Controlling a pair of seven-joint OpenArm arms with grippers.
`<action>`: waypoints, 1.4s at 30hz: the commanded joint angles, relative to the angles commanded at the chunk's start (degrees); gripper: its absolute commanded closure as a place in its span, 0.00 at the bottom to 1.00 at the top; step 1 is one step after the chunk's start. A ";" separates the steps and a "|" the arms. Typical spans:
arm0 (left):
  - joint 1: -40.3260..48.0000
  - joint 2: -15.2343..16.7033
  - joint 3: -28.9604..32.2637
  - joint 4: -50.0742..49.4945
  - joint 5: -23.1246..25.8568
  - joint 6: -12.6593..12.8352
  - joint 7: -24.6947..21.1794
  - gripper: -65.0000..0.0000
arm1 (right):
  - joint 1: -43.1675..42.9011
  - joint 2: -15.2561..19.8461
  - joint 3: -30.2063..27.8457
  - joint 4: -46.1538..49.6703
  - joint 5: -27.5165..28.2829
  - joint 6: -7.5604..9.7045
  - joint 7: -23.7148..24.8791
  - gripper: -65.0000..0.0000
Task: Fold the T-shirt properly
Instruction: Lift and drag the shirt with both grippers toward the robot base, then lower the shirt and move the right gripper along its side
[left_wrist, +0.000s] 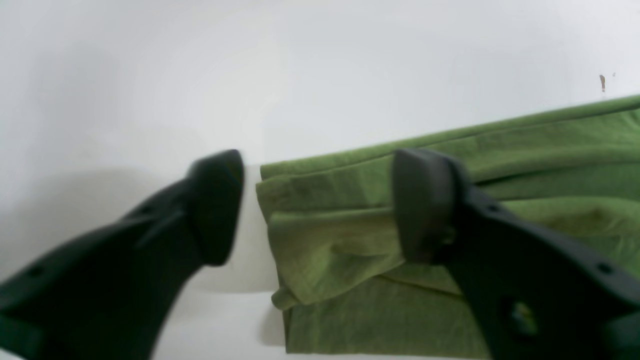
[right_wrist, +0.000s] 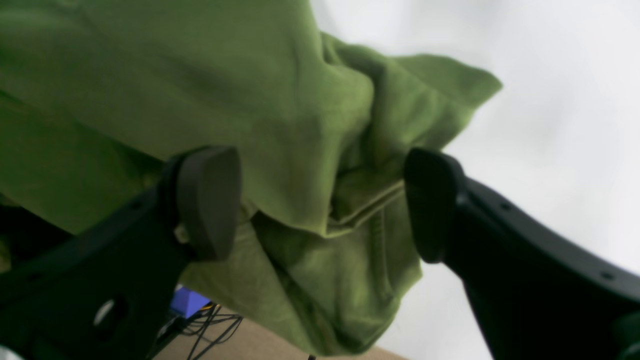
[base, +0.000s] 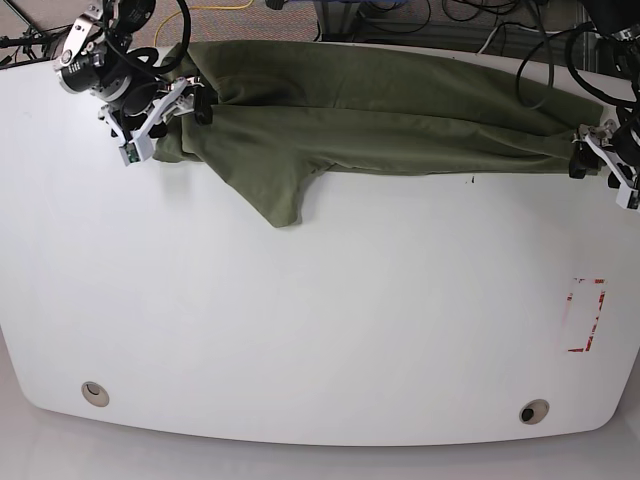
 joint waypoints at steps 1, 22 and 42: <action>0.00 0.00 0.00 0.97 0.00 0.00 0.00 0.30 | 0.00 0.00 0.00 0.00 0.62 -0.09 0.35 0.25; -2.29 7.91 -1.05 1.41 12.40 0.00 2.64 0.88 | 0.09 -2.55 -5.54 -1.58 -3.60 0.00 6.33 0.94; -1.58 8.00 -2.46 -8.70 18.02 0.00 2.46 1.00 | 4.75 0.35 -8.00 -12.92 -18.81 1.71 9.23 0.87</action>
